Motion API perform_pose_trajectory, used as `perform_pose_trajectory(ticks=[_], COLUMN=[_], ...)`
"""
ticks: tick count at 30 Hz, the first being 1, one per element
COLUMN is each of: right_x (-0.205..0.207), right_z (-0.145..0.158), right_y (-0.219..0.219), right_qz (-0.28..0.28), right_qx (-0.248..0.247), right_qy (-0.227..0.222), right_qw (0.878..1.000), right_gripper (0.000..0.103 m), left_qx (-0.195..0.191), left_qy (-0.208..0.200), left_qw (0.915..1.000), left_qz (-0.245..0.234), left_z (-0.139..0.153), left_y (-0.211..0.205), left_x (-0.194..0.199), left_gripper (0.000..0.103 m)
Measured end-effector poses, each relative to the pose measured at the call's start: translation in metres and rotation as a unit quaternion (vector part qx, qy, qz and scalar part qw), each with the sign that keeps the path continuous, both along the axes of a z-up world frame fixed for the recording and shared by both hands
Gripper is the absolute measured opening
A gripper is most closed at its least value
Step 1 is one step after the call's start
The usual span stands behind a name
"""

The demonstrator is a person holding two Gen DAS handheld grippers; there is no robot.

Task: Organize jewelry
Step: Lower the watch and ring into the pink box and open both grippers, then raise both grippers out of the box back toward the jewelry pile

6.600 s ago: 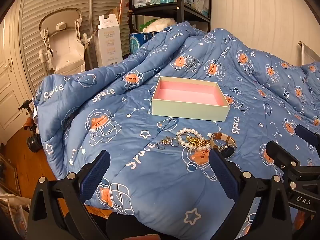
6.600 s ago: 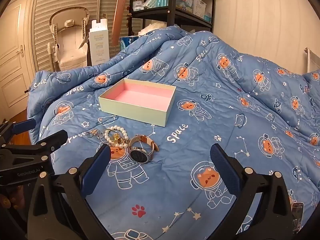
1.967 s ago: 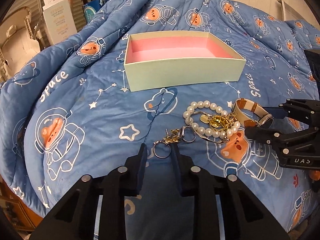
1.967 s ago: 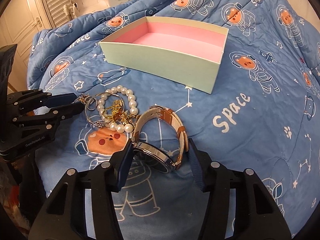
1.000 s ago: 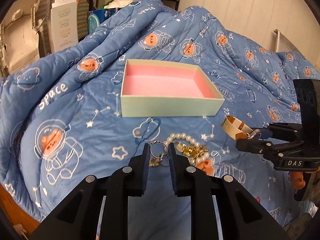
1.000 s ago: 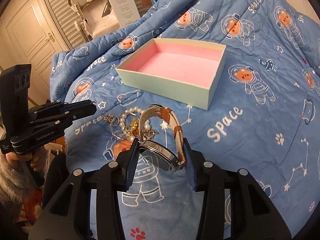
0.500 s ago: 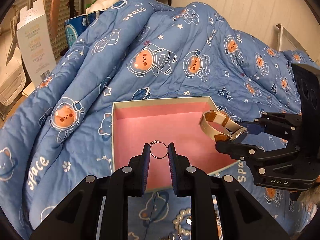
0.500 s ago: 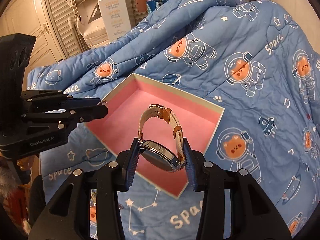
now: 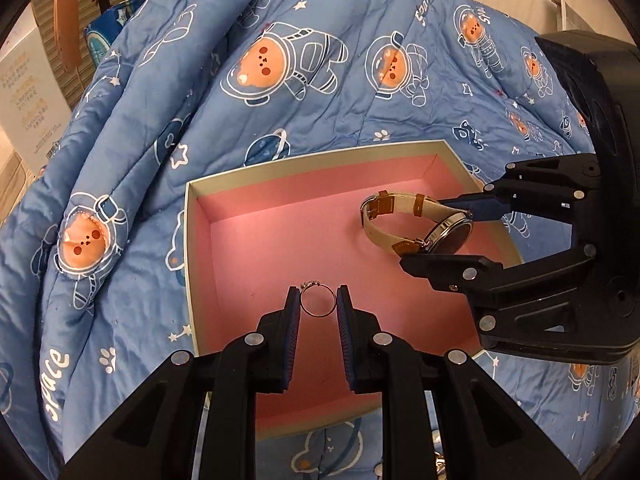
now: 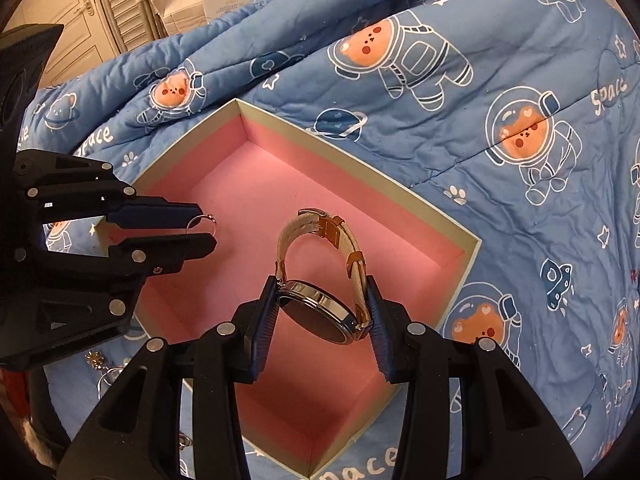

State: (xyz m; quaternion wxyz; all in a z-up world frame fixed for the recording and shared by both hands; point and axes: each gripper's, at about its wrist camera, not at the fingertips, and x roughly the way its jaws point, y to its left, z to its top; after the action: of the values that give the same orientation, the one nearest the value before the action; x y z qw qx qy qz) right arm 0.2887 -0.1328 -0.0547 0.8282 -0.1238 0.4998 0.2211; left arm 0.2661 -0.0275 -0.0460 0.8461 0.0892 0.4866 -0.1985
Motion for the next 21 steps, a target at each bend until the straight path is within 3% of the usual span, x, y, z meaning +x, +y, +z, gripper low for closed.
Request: perform_pose_trajectory(ticks=[7, 11, 15, 18, 19, 20, 21], right_x=[0.006, 0.005, 0.000, -0.006, -0.009, -0.014, -0.020], right_z=[-0.011, -0.013, -0.009, 0.007, 0.014, 0.023, 0.033], right_y=[0.006, 0.010, 0.008, 0.003, 0.001, -0.002, -0.005], right_qz=[0.021, 0.028, 0.034, 0.035, 0.035, 0.029, 0.022], right_qx=[-0.027, -0.031, -0.039, -0.030, -0.025, -0.023, -0.018], right_qy=[0.006, 0.002, -0.020, -0.047, -0.059, -0.078, -0.101], right_qw=[0.999, 0.999, 0.998, 0.998, 0.997, 0.996, 0.994], right_gripper=[0.043, 0.048, 0.052, 0.053, 0.062, 0.078, 0.086], left_qx=[0.010, 0.019, 0.021, 0.017, 0.011, 0.002, -0.010], left_qy=[-0.001, -0.015, -0.033, -0.060, -0.074, -0.086, -0.097], left_qw=[0.9999, 0.9997, 0.9992, 0.9980, 0.9972, 0.9963, 0.9951], left_qz=[-0.003, -0.004, -0.005, -0.006, -0.004, 0.002, 0.011], left_z=[-0.007, -0.003, 0.008, 0.027, 0.036, 0.045, 0.054], left_y=[-0.002, -0.002, 0.001, 0.006, 0.010, 0.014, 0.020], left_x=[0.003, 0.000, -0.007, -0.020, -0.026, -0.032, -0.039], left_gripper=[0.020, 0.047, 0.055, 0.068, 0.077, 0.088, 0.093])
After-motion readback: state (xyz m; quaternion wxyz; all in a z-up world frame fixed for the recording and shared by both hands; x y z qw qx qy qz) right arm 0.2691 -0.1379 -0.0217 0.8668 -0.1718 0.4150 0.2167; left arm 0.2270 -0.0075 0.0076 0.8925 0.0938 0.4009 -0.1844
